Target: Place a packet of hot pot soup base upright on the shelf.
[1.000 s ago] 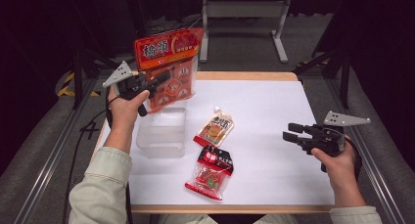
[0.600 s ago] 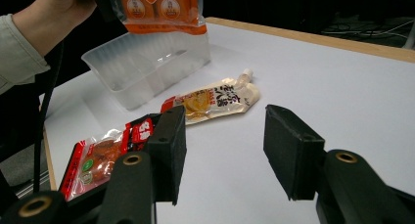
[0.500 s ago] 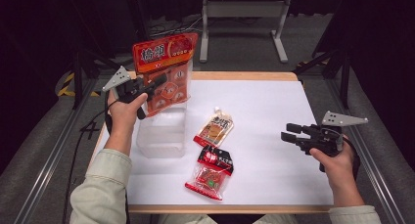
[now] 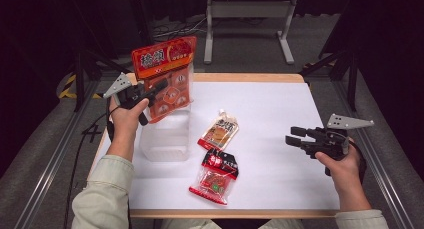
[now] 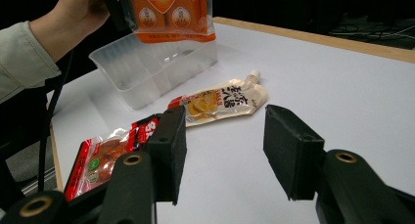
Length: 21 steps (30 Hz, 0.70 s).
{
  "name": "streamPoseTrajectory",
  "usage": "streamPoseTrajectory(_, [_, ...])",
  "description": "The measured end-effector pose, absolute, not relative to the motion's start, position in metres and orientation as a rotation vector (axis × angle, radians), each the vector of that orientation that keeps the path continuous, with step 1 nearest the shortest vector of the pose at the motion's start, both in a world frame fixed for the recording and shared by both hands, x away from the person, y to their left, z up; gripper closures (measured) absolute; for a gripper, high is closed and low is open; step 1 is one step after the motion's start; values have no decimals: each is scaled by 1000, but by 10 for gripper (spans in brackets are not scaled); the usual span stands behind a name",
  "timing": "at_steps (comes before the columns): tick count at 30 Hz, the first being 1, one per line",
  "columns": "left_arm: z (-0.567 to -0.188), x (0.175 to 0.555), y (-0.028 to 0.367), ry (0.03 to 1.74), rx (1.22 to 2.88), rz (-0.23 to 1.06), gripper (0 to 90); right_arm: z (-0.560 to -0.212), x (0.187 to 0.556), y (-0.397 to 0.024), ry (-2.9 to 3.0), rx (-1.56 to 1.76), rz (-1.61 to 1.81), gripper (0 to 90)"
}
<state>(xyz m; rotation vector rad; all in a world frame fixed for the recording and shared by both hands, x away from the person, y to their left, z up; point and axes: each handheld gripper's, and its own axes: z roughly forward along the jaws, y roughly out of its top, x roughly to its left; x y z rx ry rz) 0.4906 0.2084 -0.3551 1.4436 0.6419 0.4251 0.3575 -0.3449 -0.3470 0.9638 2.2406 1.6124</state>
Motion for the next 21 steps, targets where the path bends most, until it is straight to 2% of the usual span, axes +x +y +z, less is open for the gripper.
streamPoseTrajectory(11, [-362, 488, 212, 675, 1476, 433, 710, -347, 358, -342, 2254, 950, 1617, 511])
streamPoseTrajectory(21, [-368, 486, 221, 751, 1487, 372, 710, -347, 358, -341, 2260, 939, 1625, 508])
